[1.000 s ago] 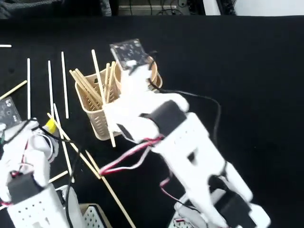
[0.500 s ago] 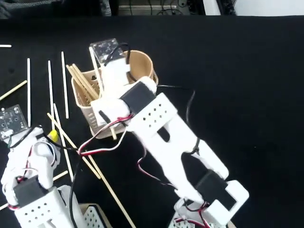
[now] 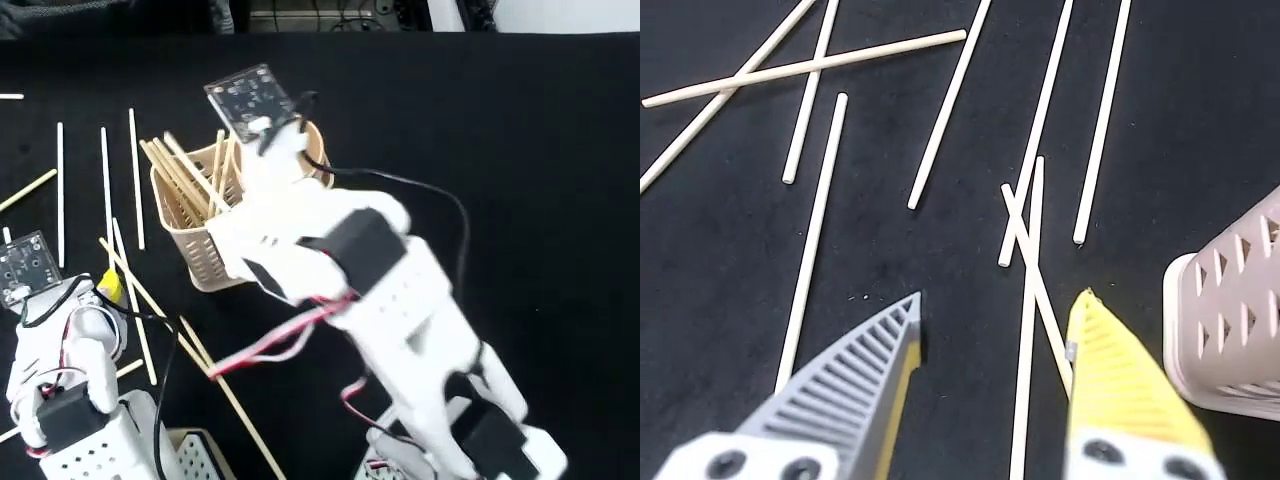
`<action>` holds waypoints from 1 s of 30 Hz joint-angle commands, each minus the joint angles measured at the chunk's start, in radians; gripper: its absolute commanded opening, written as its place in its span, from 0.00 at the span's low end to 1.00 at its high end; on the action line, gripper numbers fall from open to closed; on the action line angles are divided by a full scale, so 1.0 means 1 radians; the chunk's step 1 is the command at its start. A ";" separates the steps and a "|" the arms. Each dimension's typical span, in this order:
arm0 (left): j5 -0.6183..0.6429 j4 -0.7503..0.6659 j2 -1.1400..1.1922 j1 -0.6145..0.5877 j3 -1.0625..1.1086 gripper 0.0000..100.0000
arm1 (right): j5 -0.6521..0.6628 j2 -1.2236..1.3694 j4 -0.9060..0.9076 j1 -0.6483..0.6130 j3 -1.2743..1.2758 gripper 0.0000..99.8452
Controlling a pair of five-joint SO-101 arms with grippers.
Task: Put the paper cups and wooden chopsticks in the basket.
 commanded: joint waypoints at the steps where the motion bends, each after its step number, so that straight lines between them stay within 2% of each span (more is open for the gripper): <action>1: -0.009 0.000 -0.005 -0.004 -0.002 0.24 | 0.012 -0.097 -0.054 0.011 -0.036 0.01; 8: -0.009 0.002 -0.005 -0.004 -0.002 0.24 | 0.040 -0.193 -0.057 -0.043 -0.036 0.01; 21: -0.009 0.003 -0.005 -0.008 -0.001 0.24 | 0.041 -0.248 -0.052 -0.044 -0.036 0.01; 25: -0.006 -0.005 -0.002 -0.019 0.001 0.24 | 0.190 -0.251 0.032 -0.038 -0.045 0.01; 27: -0.008 -0.020 0.000 -0.077 -0.008 0.24 | 0.301 -0.265 0.091 -0.020 -0.064 0.01; 30: -0.008 -0.086 0.043 -0.174 -0.004 0.24 | 0.450 -0.308 0.153 0.095 -0.114 0.04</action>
